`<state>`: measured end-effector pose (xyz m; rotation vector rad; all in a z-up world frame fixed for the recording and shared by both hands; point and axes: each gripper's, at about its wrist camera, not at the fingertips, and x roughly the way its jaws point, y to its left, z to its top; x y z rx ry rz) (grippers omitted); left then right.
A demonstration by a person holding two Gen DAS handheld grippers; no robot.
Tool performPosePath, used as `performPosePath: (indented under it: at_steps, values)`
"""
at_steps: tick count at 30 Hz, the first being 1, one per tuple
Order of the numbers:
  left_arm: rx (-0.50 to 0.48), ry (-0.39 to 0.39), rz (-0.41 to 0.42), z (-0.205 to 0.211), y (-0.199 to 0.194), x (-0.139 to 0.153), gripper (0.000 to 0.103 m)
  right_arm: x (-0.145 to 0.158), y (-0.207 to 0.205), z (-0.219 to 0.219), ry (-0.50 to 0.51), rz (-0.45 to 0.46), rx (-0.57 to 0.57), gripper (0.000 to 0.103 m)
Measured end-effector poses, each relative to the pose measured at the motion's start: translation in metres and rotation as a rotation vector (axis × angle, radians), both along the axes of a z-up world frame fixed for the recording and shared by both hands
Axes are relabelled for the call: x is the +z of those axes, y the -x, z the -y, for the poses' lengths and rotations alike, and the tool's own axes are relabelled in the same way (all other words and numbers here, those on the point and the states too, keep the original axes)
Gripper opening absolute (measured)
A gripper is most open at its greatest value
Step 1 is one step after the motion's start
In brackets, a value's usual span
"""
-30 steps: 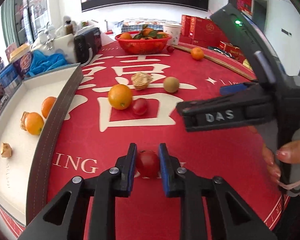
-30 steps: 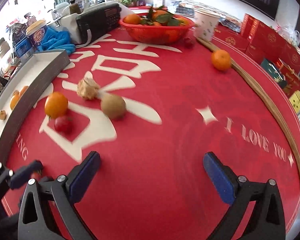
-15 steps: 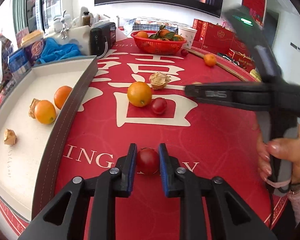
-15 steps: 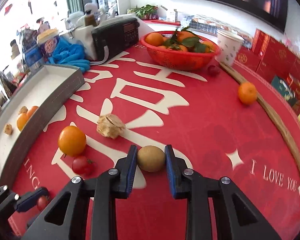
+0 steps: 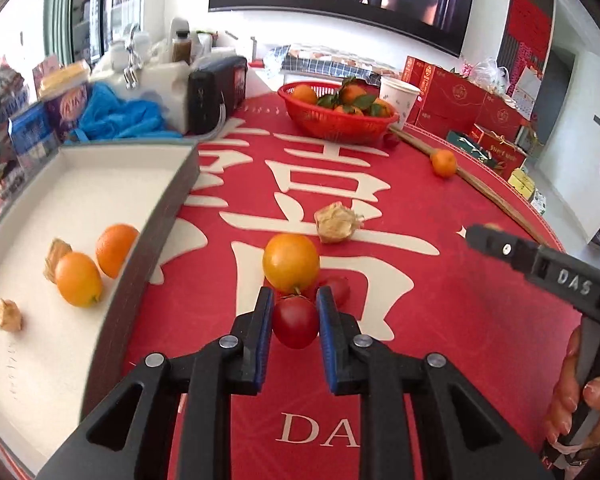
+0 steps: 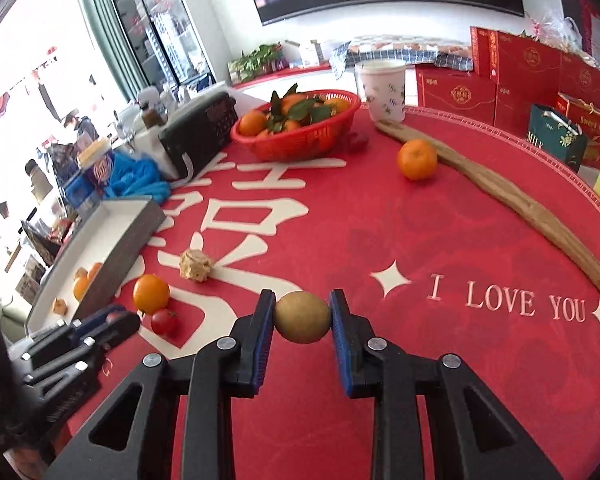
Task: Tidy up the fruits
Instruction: 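Lift the tomato and kiwi off the tablecloth with both tools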
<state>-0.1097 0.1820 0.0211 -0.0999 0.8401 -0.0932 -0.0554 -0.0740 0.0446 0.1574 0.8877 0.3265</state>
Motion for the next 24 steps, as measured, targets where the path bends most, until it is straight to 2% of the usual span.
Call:
performPosePath:
  at_steps: [5, 8, 24]
  values:
    - [0.007, -0.063, 0.072, 0.003, 0.008, 0.007, 0.024, 0.006, 0.001, 0.001, -0.033, 0.017, -0.006, 0.029]
    - [0.006, -0.074, 0.096, 0.004, 0.011, 0.011, 0.024, 0.006, 0.000, -0.002, -0.045, 0.012, 0.001, 0.029]
    - [0.010, -0.066, 0.077, 0.001, 0.010, 0.006, 0.024, 0.000, -0.003, -0.006, -0.069, -0.023, 0.012, 0.029]
